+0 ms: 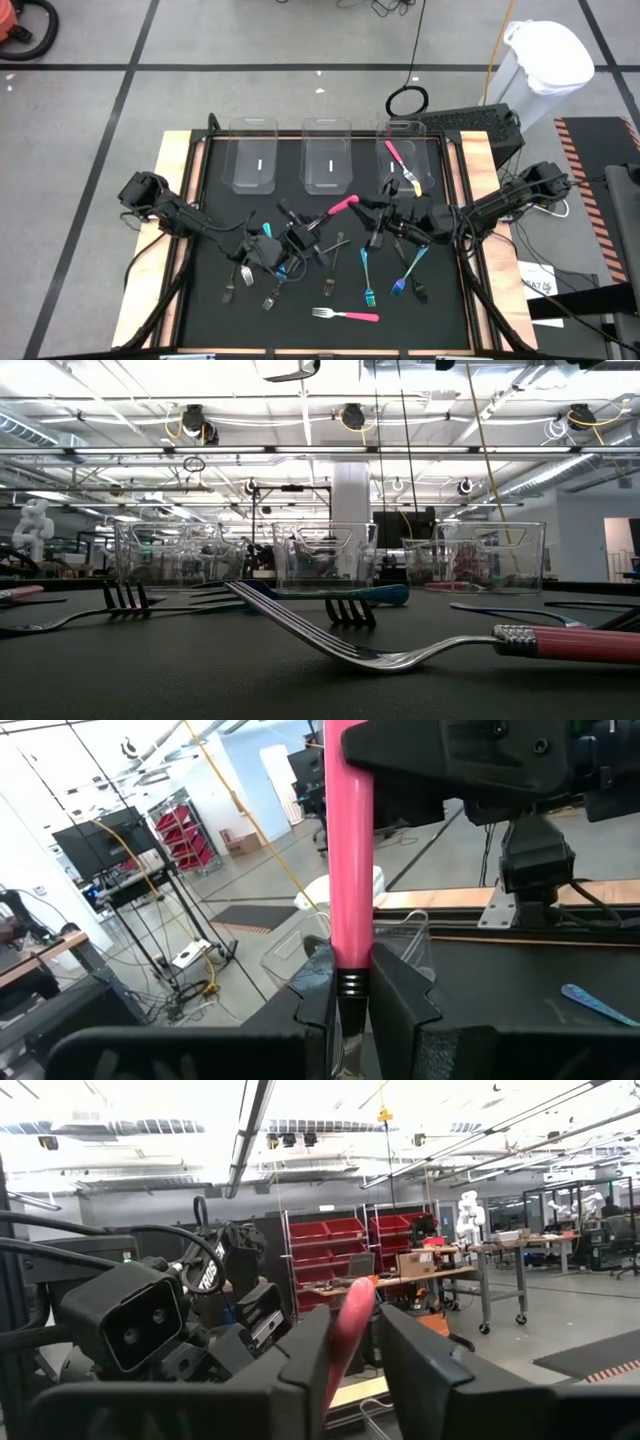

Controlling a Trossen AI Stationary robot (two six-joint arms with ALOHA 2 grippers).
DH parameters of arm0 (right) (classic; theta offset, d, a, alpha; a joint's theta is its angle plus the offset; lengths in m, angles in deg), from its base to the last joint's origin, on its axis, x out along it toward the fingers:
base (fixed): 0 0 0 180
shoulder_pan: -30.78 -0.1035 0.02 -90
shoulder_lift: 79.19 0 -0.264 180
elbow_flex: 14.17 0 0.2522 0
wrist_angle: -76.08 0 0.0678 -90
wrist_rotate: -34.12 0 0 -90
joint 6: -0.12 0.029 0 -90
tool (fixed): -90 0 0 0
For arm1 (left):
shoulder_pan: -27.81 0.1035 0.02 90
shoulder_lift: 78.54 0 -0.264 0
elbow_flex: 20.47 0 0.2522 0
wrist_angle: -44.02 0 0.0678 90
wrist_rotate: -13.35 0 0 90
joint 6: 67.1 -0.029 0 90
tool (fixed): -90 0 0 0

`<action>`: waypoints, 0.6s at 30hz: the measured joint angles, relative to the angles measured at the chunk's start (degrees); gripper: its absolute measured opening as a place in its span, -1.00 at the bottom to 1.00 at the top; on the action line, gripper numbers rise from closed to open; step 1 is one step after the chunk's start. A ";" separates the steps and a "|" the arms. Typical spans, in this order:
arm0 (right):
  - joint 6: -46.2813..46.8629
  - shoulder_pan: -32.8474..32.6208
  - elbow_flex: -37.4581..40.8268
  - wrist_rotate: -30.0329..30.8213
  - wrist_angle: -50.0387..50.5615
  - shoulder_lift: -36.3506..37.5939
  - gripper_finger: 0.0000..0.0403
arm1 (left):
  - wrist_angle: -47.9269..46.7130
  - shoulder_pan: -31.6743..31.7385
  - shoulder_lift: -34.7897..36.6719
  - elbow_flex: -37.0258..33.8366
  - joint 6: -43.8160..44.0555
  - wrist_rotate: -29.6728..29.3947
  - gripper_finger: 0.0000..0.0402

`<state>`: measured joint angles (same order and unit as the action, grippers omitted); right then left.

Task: Sort silverware by color (type)
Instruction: Put the pink fork into the right transparent bin

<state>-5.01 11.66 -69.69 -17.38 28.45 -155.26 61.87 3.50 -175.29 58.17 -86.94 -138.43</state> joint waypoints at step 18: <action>-5.60 0.63 0.02 1.70 -0.35 -0.02 -0.88 | -3.45 2.16 0.00 -0.02 3.09 0.27 -0.33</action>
<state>-10.61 12.29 -69.67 -15.68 28.11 -155.28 58.42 5.66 -175.29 58.15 -83.84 -138.16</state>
